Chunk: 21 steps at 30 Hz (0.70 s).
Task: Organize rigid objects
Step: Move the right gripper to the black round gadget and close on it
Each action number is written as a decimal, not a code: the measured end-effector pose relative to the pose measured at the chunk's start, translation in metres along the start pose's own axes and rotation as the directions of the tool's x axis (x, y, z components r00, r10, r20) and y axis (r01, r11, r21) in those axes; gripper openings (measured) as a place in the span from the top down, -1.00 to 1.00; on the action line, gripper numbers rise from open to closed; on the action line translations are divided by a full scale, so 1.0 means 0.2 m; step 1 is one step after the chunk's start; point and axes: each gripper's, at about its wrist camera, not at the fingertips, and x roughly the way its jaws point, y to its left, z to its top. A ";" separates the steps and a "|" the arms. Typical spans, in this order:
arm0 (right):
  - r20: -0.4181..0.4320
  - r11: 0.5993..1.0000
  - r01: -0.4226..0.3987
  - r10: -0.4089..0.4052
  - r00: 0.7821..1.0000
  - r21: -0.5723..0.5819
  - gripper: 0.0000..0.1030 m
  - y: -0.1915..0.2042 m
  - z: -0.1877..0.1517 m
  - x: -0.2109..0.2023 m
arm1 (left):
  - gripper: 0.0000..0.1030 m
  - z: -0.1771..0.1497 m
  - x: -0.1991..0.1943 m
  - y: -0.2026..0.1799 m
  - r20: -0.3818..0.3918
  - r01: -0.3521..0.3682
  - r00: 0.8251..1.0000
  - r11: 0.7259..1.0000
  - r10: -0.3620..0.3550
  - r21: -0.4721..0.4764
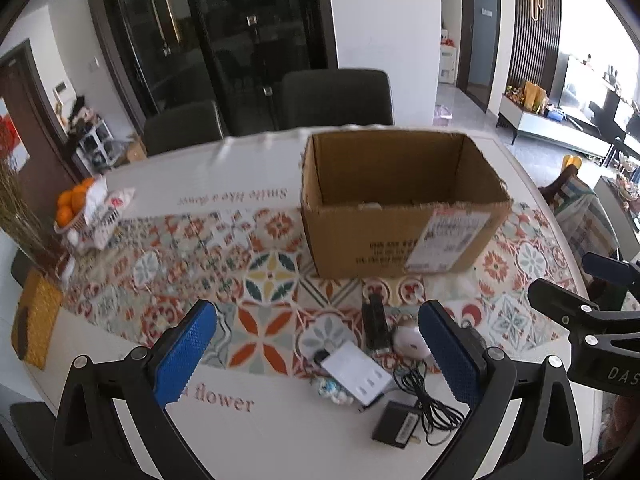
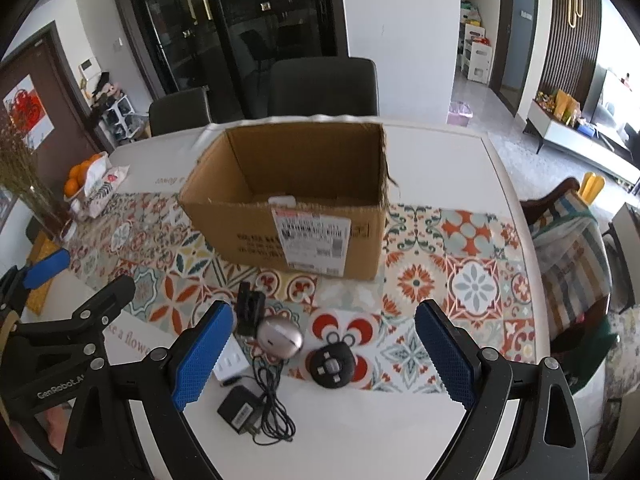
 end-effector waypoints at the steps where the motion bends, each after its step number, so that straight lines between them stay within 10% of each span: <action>1: -0.005 1.000 -0.005 0.005 1.000 0.001 -0.80 0.00 -0.01 0.01 | -0.99 -0.01 0.01 0.00 -0.012 0.001 1.000 1.000 -0.001 -0.006; 21: -0.180 0.999 -0.021 0.027 0.983 0.034 -0.79 -0.05 -0.25 0.30 | -0.99 -0.24 0.32 -0.08 -0.228 -0.005 0.974 1.000 0.008 0.011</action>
